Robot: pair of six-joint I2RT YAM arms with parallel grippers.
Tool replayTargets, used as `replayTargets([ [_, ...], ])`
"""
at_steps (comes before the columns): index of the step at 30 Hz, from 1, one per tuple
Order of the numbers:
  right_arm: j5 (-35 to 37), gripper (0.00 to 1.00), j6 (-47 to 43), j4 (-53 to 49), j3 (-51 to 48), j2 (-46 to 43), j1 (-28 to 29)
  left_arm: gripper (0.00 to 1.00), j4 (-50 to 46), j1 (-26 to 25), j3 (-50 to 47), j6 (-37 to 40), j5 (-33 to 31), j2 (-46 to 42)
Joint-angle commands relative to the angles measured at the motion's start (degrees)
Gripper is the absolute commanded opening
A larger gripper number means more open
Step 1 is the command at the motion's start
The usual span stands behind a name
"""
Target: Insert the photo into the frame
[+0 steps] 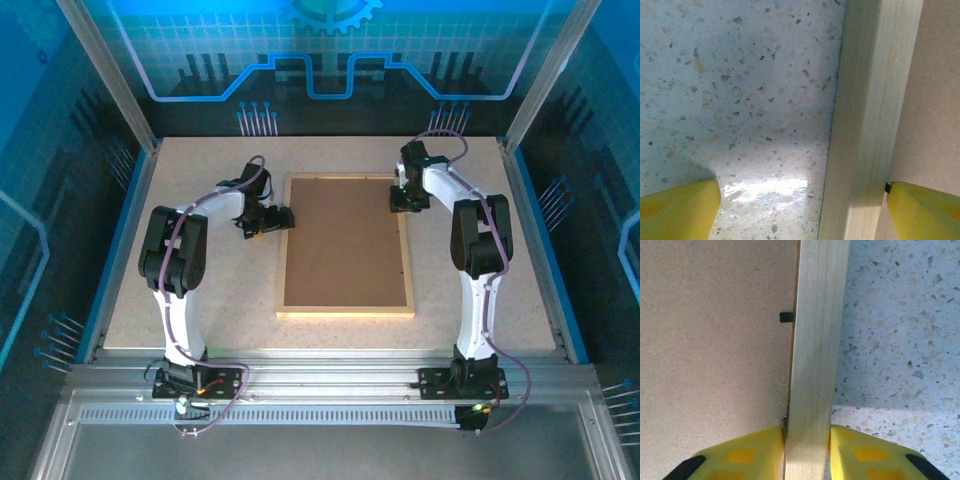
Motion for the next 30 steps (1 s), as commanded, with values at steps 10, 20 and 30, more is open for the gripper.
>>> replayTargets([
  [10, -1.4, 0.32, 0.2, 0.2, -1.7, 1.4, 0.4, 0.88, -2.0, 0.5, 2.1, 1.8, -1.0, -2.9],
  [20, -1.4, 0.32, 0.1, 0.2, -1.7, 1.4, 0.3, 0.88, -2.0, 1.0, 1.0, 2.1, -2.3, -2.2],
  [30, -1.5, 0.32, 0.3, 0.3, -1.5, 1.5, 0.4, 0.88, -1.5, 1.1, -0.3, 1.3, -1.2, -1.4],
])
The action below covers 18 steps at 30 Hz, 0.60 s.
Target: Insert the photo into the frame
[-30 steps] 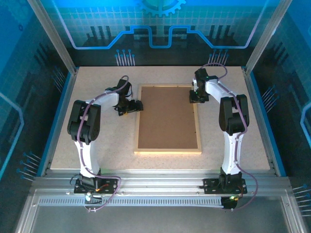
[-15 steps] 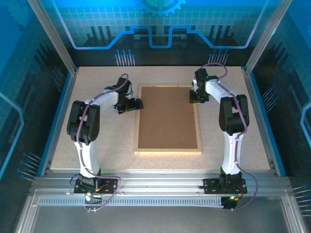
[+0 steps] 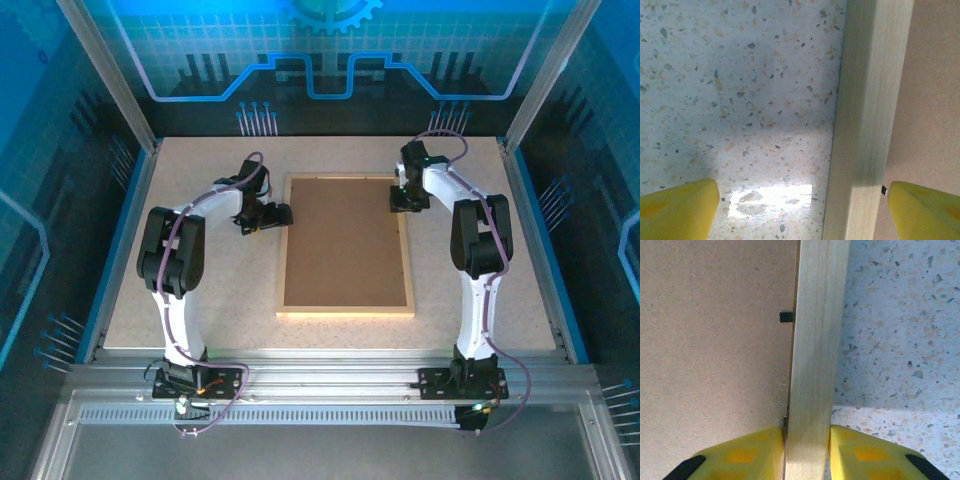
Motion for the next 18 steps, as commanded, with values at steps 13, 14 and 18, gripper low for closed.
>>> replayTargets([
  [13, -1.8, 0.32, 0.1, 0.0, -1.2, 1.5, 0.3, 0.88, 0.5, -1.1, -0.9, -1.1, 3.2, 2.9],
  [14, -1.8, 0.32, 0.1, 0.0, -1.1, 1.5, 0.4, 0.88, 0.6, -1.4, -0.6, -1.2, 3.2, 3.6],
  [18, -1.9, 0.32, 0.0, 0.0, -1.1, 1.6, 0.4, 0.88, 0.4, -2.0, 1.3, -1.4, 4.0, 6.1],
])
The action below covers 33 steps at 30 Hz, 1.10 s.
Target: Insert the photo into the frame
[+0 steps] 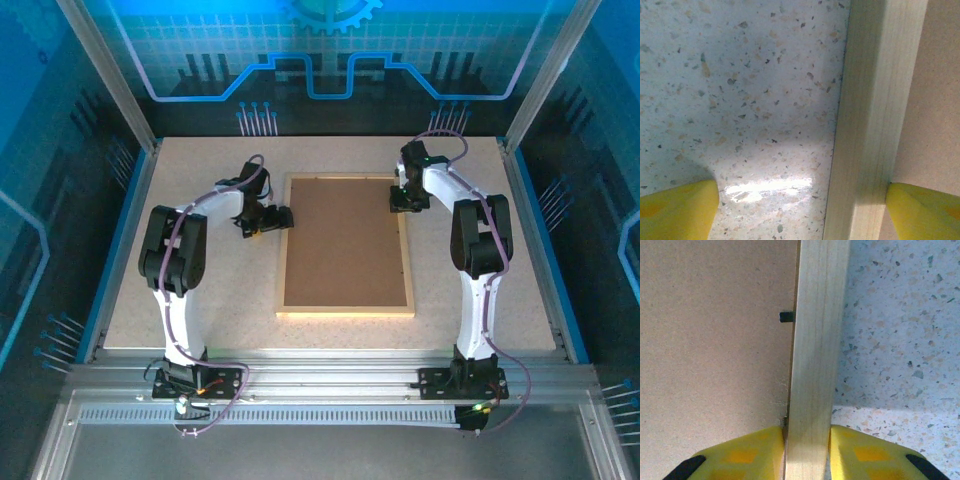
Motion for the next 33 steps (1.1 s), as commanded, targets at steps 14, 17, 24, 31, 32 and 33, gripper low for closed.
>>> replayTargets([
  [14, -2.5, 0.32, -0.7, -0.2, 0.0, 2.4, 1.1, 0.86, 1.2, -5.9, 2.9, -2.7, 4.8, 10.0],
  [17, -2.3, 0.32, -0.8, -0.3, 0.3, 2.5, 1.4, 0.85, 1.0, -6.7, 3.3, -2.9, 5.3, 11.3],
  [24, -1.8, 0.32, -0.8, -0.1, -0.3, 1.8, 1.4, 0.82, -0.7, -6.9, 4.4, -3.2, 5.2, 12.8],
  [31, -2.3, 0.32, -0.4, 0.4, -0.3, 1.6, 1.4, 0.8, -6.1, -7.7, 7.3, -1.7, 4.1, 14.2],
  [32, -2.3, 0.32, -0.3, 0.5, -0.4, 1.6, 1.4, 0.8, -7.1, -8.2, 8.0, -1.4, 3.3, 14.5],
  [33, -2.3, 0.32, -0.3, 0.5, -0.5, 1.5, 1.4, 0.8, -7.8, -8.5, 8.6, -1.3, 2.5, 14.9],
])
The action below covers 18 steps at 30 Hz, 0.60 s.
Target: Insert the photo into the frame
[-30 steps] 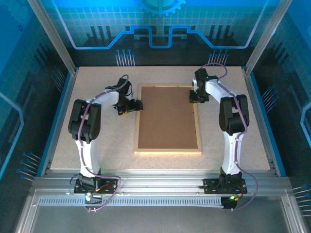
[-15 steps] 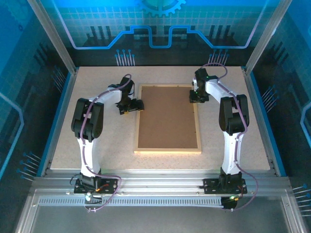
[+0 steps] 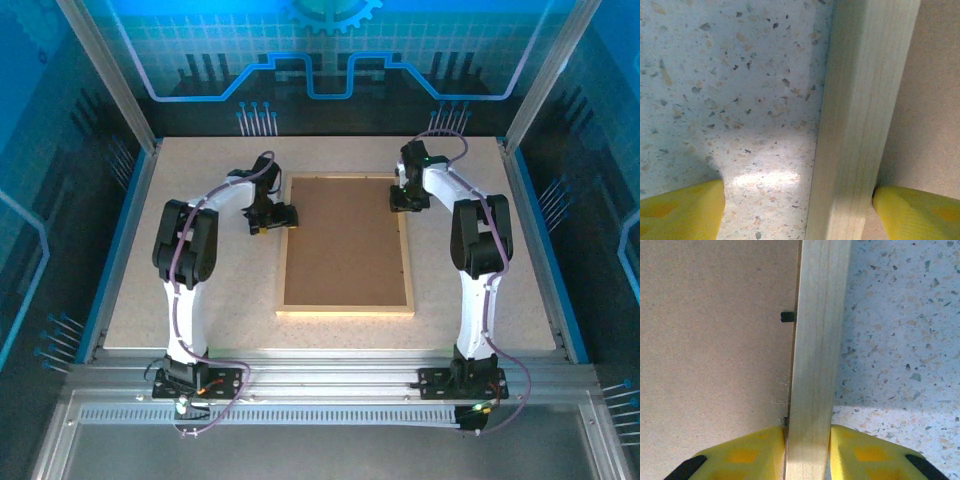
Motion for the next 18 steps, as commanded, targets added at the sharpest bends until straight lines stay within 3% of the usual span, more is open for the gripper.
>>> replayTargets([
  [1, -2.5, 0.32, -0.3, 0.4, -0.8, 1.3, 1.4, 0.81, 0.9, -6.1, -0.7, 0.2, 3.8, 8.7],
  [9, -2.9, 0.32, -0.3, 0.9, -1.4, 1.0, 1.2, 0.81, -0.4, -7.0, 0.9, -0.3, 2.9, 8.8],
  [18, -2.4, 0.32, -0.1, 0.9, -2.3, 0.6, 0.4, 0.85, -3.4, -4.3, 5.1, 1.9, 1.9, -1.0],
])
